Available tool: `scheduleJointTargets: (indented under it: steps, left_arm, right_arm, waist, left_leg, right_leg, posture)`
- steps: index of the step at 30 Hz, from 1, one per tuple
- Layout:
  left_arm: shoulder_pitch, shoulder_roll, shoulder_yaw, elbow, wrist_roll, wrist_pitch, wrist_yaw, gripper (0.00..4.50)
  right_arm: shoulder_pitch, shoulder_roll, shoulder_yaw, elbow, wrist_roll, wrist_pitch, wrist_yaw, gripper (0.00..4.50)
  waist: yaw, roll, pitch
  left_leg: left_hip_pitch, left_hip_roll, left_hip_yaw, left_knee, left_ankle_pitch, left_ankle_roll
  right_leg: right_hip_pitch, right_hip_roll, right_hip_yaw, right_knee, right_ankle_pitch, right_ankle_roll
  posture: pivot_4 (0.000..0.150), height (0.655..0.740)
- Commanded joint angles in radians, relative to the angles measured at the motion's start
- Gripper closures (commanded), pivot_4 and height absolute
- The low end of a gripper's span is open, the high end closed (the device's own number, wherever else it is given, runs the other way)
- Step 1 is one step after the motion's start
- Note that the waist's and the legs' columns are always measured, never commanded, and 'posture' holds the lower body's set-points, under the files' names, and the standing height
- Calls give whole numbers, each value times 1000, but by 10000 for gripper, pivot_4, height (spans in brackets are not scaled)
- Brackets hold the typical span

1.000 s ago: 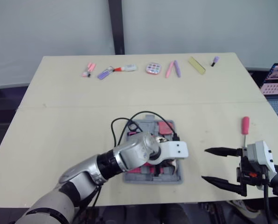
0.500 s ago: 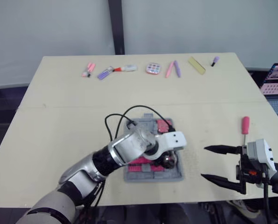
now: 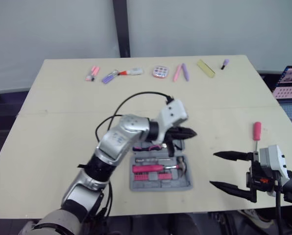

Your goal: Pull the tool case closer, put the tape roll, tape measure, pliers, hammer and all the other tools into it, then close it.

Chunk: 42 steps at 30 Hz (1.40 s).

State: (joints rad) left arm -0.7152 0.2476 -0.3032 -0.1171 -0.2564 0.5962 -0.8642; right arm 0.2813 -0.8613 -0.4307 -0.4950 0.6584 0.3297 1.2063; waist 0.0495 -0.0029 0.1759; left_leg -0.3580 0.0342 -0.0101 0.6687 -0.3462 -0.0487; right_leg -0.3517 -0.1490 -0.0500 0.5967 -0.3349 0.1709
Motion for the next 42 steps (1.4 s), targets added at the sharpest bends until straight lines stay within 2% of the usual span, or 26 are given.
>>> scheduleJointTargets:
  steps: [1, 5, 9, 22, 42]
  left_arm:
    - [62, 65, 41, -17, -45, -113, -105, 44689]
    - [177, 186, 56, -67, -87, -126, -210, 44689]
    - [265, 241, 24, -86, -49, -181, -225, 44689]
    - [347, 185, -85, 67, 151, -378, -104, 44689]
    - [361, 153, -114, 179, 221, -423, -81, 44689]
  right_arm:
    - [-8, 2, -4, -12, 11, -4, -8, 0]
    - [-13, -1, -5, -6, 12, -3, -4, 0]
    - [-22, -6, -5, 5, 10, -3, 1, 0]
    - [-23, -13, -20, 5, 13, 4, 2, 0]
    - [-1, -15, -39, -13, 19, 10, -2, 0]
  waist:
    - [-1, 0, 0]
    - [-2, 0, 0]
    - [4, 0, 0]
    - [1, 0, 0]
    - [2, 0, 0]
  left_leg:
    - [0, 0, 0, 0, 0, 0]
    - [0, 0, 0, 0, 0, 0]
    - [0, 0, 0, 1, 0, 0]
    - [0, 0, 0, 0, 0, 0]
    - [1, 0, 0, 0, 0, 0]
  right_leg:
    - [0, 0, 0, 0, 0, 0]
    - [0, 0, 0, 0, 0, 0]
    - [0, 0, 0, 0, 0, 0]
    - [0, 0, 0, 1, 0, 0]
    - [0, 0, 0, 1, 0, 0]
  posture:
    - [1500, 7400]
    - [1500, 7400]
    - [1500, 7400]
    - [1500, 7400]
    - [1500, 7400]
